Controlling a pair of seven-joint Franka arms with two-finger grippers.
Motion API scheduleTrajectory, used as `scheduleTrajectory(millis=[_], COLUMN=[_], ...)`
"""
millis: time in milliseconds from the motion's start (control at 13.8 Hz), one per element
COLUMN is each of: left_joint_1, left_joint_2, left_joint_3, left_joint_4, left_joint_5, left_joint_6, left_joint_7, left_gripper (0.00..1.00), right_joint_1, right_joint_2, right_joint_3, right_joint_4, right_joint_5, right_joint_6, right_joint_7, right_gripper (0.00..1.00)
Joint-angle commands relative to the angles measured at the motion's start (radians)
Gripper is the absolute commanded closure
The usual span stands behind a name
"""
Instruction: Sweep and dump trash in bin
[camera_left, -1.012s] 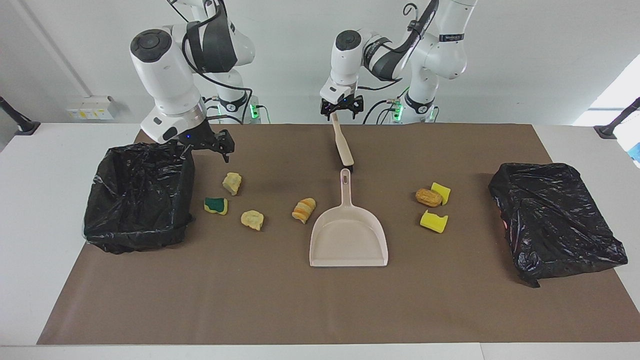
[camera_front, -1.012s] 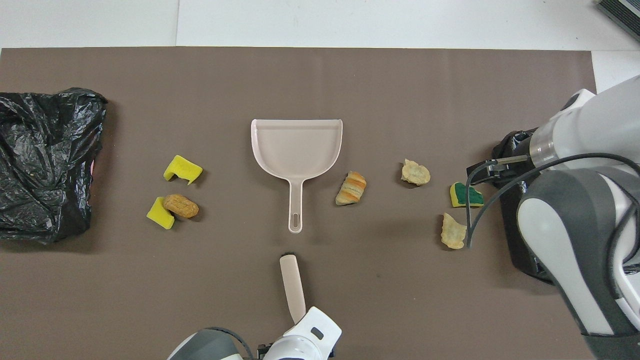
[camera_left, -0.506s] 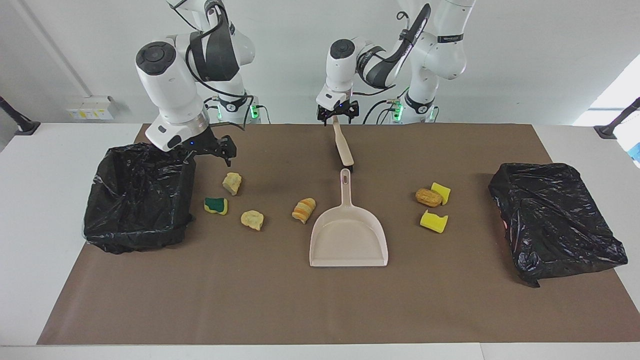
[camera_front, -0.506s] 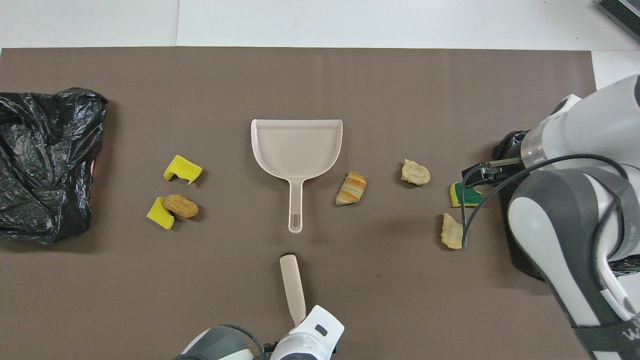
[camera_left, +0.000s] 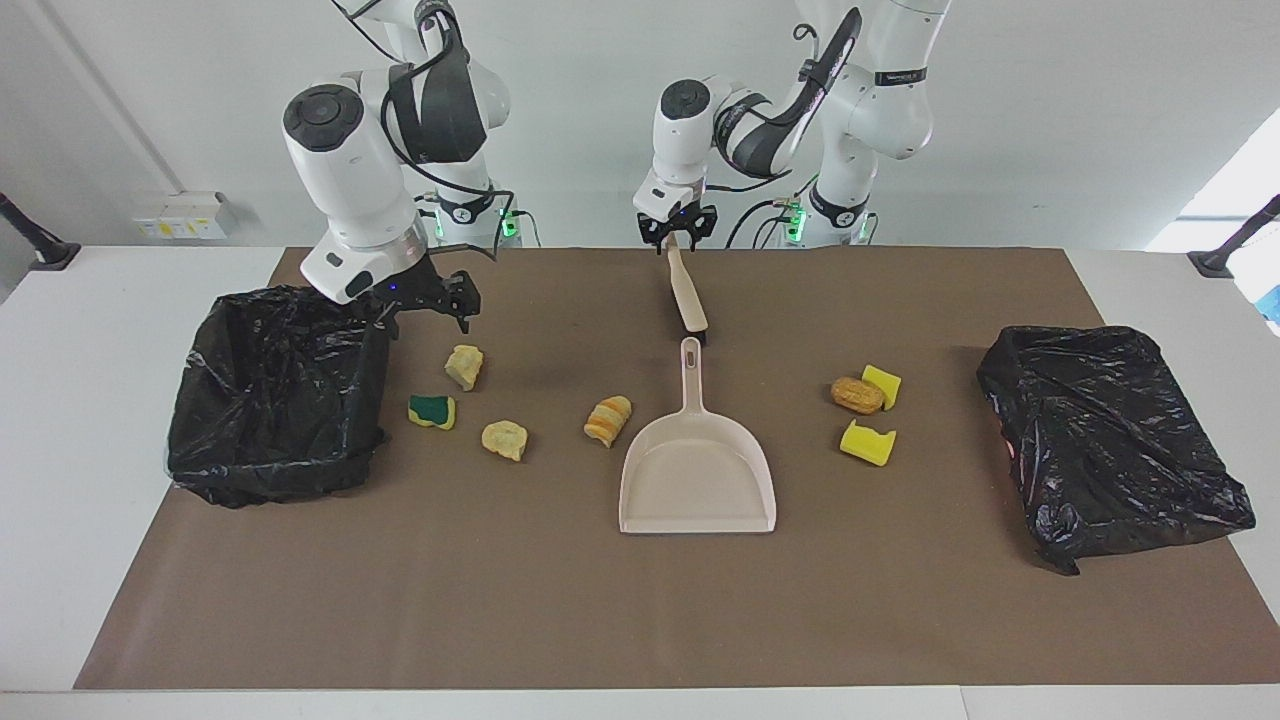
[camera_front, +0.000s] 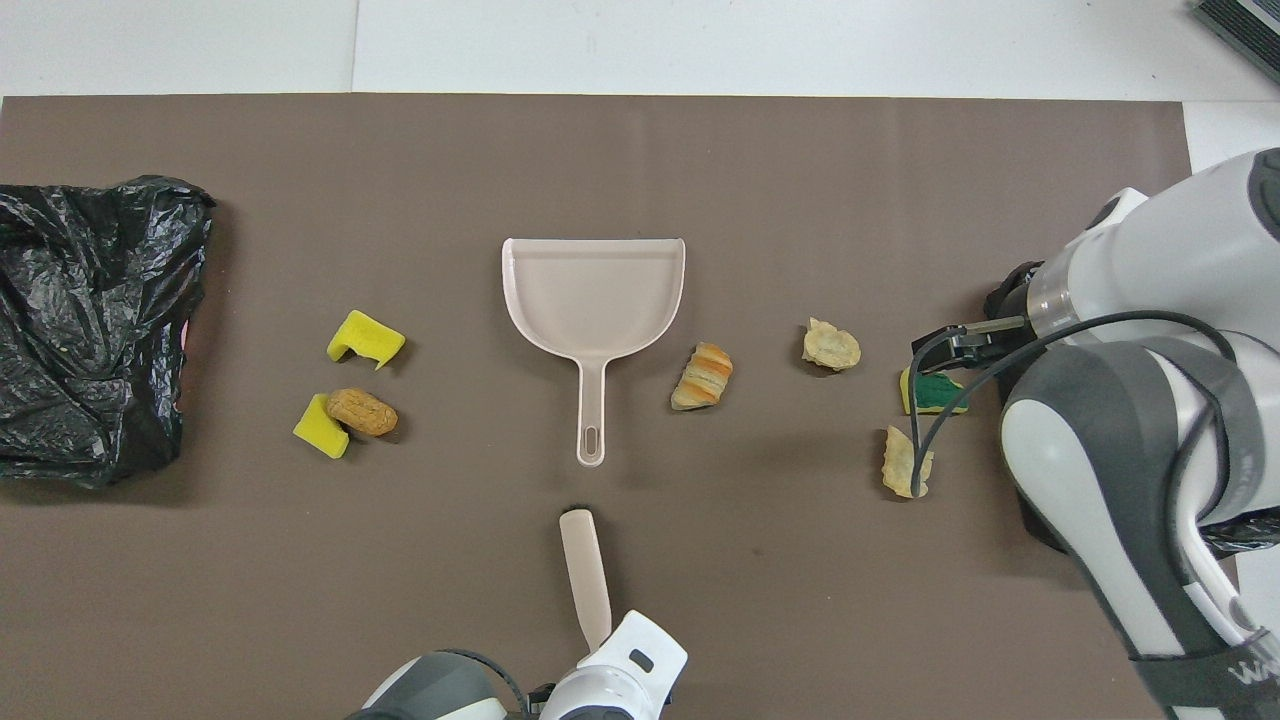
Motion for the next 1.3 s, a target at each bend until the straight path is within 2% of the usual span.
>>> scheduleTrajectory(millis=[0, 72, 145, 434, 578, 723, 940, 1084, 1229], left_joint_1=[-0.020, -0.019, -0.019, 0.003, 0.068, 0.166, 0.340, 0.471, 0.611], left_joint_2=[-0.016, -0.016, -0.016, -0.020, -0.028, -0.072, -0.213, -0.209, -0.201], left_joint_3=[0.015, 0.015, 0.015, 0.024, 0.027, 0.027, 0.029, 0.032, 0.033], left_joint_4=[-0.026, -0.026, -0.026, 0.001, 0.072, 0.132, 0.149, 0.219, 0.245], left_joint_5=[-0.012, -0.012, -0.012, -0.012, -0.010, -0.010, -0.005, 0.036, 0.119], left_joint_6=[0.022, 0.019, 0.016, -0.042, -0.193, -0.314, -0.434, -0.548, -0.556], left_joint_7=[0.002, 0.006, 0.008, 0.041, 0.125, 0.237, 0.372, 0.500, 0.630], left_gripper=[0.68, 0.88, 1.00, 1.00, 1.00, 1.00, 1.00, 1.00, 1.00], right_joint_1=[0.019, 0.022, 0.022, 0.031, 0.036, 0.065, 0.138, 0.171, 0.242], right_joint_2=[0.007, 0.007, 0.008, 0.018, 0.034, 0.056, 0.108, 0.128, 0.175], right_joint_3=[0.000, 0.000, 0.000, 0.000, 0.000, 0.000, 0.000, 0.000, 0.000], right_joint_4=[-0.011, -0.011, -0.011, -0.011, -0.004, 0.003, 0.020, 0.022, 0.052], right_joint_5=[0.002, 0.002, 0.002, 0.002, 0.002, 0.003, -0.006, -0.003, -0.005], right_joint_6=[0.039, 0.048, 0.050, 0.058, 0.070, 0.113, 0.188, 0.241, 0.275], right_joint_7=[0.037, 0.051, 0.055, 0.057, 0.081, 0.112, 0.236, 0.299, 0.403], right_gripper=[0.00, 0.00, 0.00, 0.00, 0.00, 0.00, 0.00, 0.00, 0.00])
